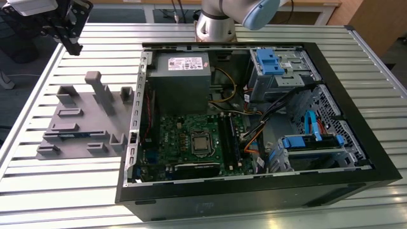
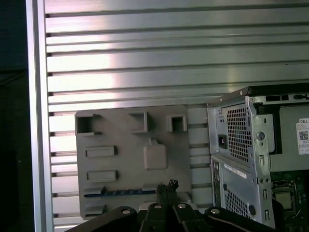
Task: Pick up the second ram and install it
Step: 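Reach for the second ram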
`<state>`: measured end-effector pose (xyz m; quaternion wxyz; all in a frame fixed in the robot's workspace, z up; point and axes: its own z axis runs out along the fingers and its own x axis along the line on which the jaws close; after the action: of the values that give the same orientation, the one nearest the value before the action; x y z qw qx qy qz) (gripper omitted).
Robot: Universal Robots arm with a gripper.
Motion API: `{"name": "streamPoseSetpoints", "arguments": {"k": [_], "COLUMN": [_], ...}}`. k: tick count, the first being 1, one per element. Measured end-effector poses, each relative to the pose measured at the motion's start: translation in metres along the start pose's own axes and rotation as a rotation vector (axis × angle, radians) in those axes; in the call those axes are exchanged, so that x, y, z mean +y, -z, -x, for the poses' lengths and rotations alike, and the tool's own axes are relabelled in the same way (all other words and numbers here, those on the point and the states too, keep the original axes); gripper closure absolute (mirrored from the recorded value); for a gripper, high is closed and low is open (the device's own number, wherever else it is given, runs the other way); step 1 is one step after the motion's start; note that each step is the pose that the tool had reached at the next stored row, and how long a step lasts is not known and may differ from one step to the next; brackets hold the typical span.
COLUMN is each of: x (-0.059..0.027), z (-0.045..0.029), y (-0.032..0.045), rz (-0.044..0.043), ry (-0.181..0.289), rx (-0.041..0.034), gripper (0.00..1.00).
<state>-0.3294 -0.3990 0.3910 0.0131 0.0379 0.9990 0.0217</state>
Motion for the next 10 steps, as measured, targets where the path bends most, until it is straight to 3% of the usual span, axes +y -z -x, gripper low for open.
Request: {"name": "streamPoseSetpoints", "arguments": {"k": [10], "x": [-0.0003], "z": [-0.0035], "y": [0.0000], "rz": [0.0000], "ry": [0.000], "rx": [0.0000], "gripper": [0.89]}}
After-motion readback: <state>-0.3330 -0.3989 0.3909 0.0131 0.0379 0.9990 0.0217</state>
